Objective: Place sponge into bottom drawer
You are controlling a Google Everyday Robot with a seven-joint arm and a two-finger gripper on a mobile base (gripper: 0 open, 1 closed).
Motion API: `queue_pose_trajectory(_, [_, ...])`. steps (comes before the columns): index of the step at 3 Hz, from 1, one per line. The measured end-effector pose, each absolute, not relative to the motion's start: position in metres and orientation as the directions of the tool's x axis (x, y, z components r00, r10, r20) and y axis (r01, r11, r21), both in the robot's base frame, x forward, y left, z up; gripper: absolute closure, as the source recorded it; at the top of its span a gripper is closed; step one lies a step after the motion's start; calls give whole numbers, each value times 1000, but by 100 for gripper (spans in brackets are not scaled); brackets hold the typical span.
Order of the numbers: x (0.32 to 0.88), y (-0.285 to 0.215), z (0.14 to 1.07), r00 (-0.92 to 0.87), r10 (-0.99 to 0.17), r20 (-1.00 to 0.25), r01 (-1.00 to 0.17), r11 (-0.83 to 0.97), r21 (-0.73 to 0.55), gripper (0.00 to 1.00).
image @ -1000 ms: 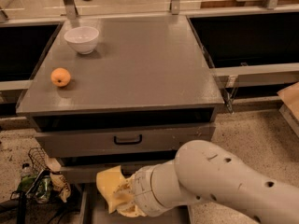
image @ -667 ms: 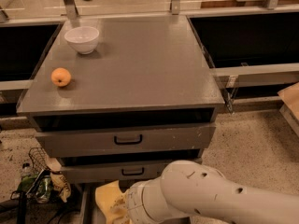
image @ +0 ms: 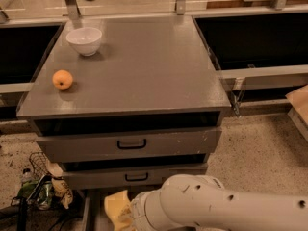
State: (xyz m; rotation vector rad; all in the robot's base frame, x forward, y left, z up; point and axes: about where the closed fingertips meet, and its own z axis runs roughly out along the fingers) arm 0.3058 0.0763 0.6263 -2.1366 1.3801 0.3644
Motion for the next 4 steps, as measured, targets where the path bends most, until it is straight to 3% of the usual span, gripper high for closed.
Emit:
queue_pose_trajectory(2, [315, 68, 575, 376, -816, -439, -925, -297, -238, 100])
queue_pose_trajectory(4, [311, 72, 553, 348, -816, -461, -937, -289, -195, 100])
